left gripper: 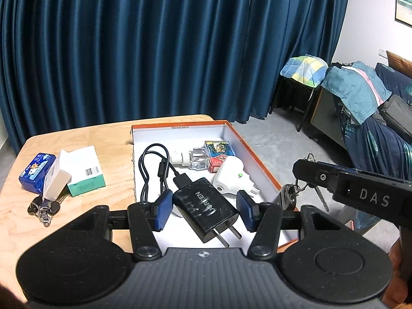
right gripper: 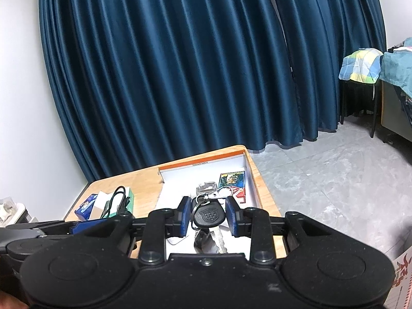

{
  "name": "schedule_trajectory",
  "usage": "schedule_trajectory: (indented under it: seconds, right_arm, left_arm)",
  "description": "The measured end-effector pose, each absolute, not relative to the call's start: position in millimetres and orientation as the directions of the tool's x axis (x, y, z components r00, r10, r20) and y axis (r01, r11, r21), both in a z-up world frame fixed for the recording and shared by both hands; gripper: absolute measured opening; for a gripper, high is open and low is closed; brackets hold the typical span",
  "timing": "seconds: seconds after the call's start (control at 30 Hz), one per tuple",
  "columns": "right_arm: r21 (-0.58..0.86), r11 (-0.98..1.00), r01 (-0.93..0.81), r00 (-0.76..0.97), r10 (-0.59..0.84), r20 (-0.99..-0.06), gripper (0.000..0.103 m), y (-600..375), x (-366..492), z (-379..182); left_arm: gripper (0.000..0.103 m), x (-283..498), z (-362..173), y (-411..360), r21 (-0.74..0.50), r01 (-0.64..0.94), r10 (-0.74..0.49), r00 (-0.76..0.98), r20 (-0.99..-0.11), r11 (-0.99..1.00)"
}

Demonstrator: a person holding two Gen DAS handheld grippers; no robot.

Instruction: Organize rigid objects

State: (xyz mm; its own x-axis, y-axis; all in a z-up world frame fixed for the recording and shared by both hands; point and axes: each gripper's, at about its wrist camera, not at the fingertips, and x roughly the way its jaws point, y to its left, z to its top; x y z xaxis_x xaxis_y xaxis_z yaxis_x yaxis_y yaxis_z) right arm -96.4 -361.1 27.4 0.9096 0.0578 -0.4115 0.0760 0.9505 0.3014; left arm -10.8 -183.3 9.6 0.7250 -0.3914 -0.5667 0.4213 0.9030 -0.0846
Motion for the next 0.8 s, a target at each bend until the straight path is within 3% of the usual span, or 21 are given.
schedule_trajectory:
  seconds: [0.8]
  right_arm:
    - [0.282,0.957,0.072,0.904,0.057,-0.423,0.036,-358.0,-93.8,27.9]
  left_arm:
    - [0.055,-15.4,11.3,-182.1,-0.087,0.416,-0.39,0.732,-0.558,0.905]
